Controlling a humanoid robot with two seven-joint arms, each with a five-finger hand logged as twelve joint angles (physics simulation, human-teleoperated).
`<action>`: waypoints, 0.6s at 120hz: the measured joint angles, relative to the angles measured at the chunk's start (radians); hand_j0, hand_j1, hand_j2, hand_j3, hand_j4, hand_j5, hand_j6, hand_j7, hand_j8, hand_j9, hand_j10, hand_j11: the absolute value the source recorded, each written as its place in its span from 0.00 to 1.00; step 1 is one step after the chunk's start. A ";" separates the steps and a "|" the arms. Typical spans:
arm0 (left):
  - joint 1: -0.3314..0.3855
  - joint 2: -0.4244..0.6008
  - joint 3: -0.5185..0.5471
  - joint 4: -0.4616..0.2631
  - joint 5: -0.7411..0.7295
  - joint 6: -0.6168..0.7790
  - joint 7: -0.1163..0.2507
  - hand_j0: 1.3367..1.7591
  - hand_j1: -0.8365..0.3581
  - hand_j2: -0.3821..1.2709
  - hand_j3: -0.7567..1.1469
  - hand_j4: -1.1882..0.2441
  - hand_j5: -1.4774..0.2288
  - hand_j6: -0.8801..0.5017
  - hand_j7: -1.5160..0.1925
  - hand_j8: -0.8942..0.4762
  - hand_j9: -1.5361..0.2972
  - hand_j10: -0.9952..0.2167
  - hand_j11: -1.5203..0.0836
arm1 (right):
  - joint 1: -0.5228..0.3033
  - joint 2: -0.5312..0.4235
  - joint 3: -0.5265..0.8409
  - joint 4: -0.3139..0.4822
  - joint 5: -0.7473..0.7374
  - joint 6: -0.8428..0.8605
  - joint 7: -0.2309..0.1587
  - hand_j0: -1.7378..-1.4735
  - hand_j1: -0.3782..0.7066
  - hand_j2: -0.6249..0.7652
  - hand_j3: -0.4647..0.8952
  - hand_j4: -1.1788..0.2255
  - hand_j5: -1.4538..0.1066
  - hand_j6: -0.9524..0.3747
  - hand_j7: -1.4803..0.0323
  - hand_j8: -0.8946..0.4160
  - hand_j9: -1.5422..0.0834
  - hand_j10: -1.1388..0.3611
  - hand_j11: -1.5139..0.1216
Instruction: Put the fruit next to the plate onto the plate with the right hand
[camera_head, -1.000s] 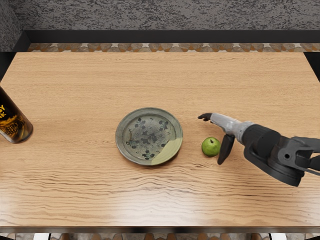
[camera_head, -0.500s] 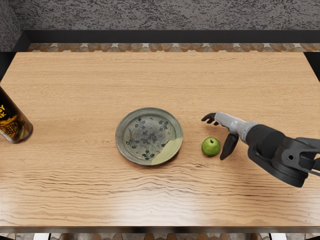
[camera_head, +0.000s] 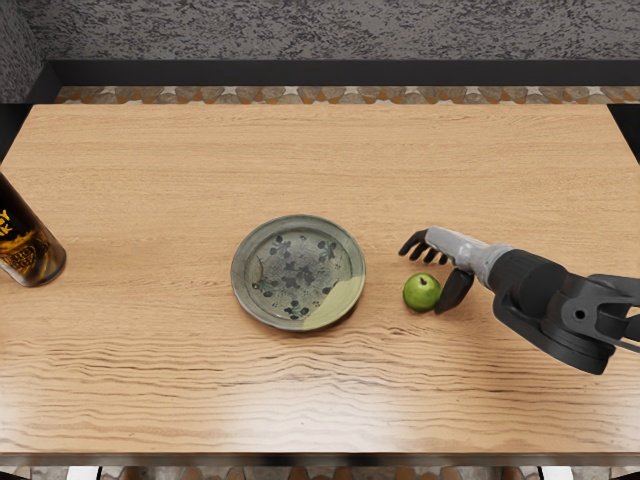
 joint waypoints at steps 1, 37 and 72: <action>0.000 0.000 0.000 0.000 0.000 0.000 0.000 0.76 0.99 0.23 0.40 0.83 0.87 0.64 0.89 0.65 0.84 0.82 0.95 | 0.000 0.000 0.000 0.000 0.000 0.001 0.000 0.30 0.42 0.41 0.34 0.58 0.63 0.44 0.67 0.40 0.66 0.52 0.64; 0.000 0.000 0.000 0.000 0.000 0.000 0.000 0.76 0.99 0.23 0.40 0.83 0.87 0.64 0.89 0.65 0.84 0.82 0.95 | 0.009 0.000 0.001 0.000 0.000 0.014 0.000 0.30 0.54 0.41 0.34 0.51 0.54 0.36 0.58 0.33 0.57 0.45 0.55; 0.001 0.000 0.000 0.000 0.000 0.000 0.000 0.76 0.99 0.23 0.40 0.83 0.87 0.64 0.89 0.65 0.84 0.82 0.95 | 0.010 0.001 0.003 0.000 -0.001 0.026 0.000 0.31 0.61 0.54 0.34 0.43 0.46 0.38 0.49 0.30 0.49 0.38 0.47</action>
